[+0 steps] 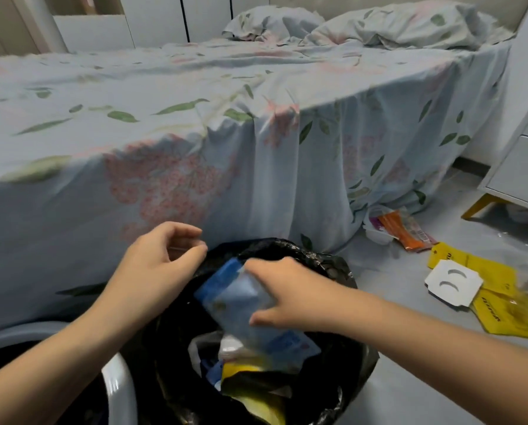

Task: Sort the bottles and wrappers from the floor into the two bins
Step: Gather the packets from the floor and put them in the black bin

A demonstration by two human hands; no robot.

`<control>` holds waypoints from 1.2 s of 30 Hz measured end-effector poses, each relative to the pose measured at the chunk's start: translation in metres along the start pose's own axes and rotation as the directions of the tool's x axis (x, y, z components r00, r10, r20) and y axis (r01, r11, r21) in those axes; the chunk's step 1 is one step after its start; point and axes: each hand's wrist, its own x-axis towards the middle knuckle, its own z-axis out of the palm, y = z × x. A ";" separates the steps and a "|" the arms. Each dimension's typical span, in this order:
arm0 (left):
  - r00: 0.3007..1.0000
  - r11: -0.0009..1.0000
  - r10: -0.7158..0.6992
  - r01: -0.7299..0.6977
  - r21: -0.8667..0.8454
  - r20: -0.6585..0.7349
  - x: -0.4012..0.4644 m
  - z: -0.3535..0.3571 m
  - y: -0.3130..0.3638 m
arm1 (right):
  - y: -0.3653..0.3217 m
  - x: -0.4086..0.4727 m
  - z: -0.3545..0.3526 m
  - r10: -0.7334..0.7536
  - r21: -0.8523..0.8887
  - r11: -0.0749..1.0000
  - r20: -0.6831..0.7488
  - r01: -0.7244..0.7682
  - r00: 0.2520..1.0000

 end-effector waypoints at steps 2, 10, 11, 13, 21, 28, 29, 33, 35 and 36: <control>1.000 1.000 0.002 -0.002 0.017 0.014 -0.003 0.007 0.000 | -0.003 0.009 0.019 0.052 -0.038 0.998 0.146 -0.046 0.988; 0.995 0.996 0.030 -0.037 0.079 0.094 -0.004 0.028 0.002 | 0.016 0.022 0.073 0.240 -0.413 0.910 0.544 0.008 0.804; 0.994 0.996 0.033 -0.042 0.080 0.109 -0.004 0.030 0.002 | 0.015 0.023 0.074 0.237 -0.409 0.911 0.628 0.054 0.741; 0.991 0.995 0.035 -0.047 0.088 0.133 -0.004 0.034 0.002 | 0.015 0.026 0.070 0.234 -0.323 0.946 0.748 0.032 0.621; 0.949 0.953 0.170 -0.227 0.201 0.265 0.000 0.057 0.012 | 0.044 -0.040 -0.029 0.080 0.607 0.792 -0.002 -0.062 0.997; 0.884 0.873 0.288 -0.400 0.280 0.367 0.008 0.115 0.044 | 0.215 -0.103 0.005 0.763 0.597 0.636 -0.394 -0.488 0.512; 0.881 0.874 0.294 -0.405 0.269 0.372 0.012 0.125 0.051 | 0.240 -0.111 0.016 0.795 0.514 0.606 -0.378 -0.607 0.475; 0.864 0.864 0.307 -0.429 0.263 0.400 0.026 0.159 0.072 | 0.315 -0.139 0.041 0.850 0.091 0.498 -0.245 -0.862 0.465; 0.861 0.839 0.297 -0.442 0.318 0.414 0.033 0.169 0.074 | 0.335 -0.148 0.044 0.879 -0.089 0.407 -0.233 -0.909 0.416; 0.860 0.821 0.297 -0.452 0.349 0.415 0.036 0.172 0.073 | 0.343 -0.151 0.045 0.884 -0.158 0.375 -0.237 -0.914 0.404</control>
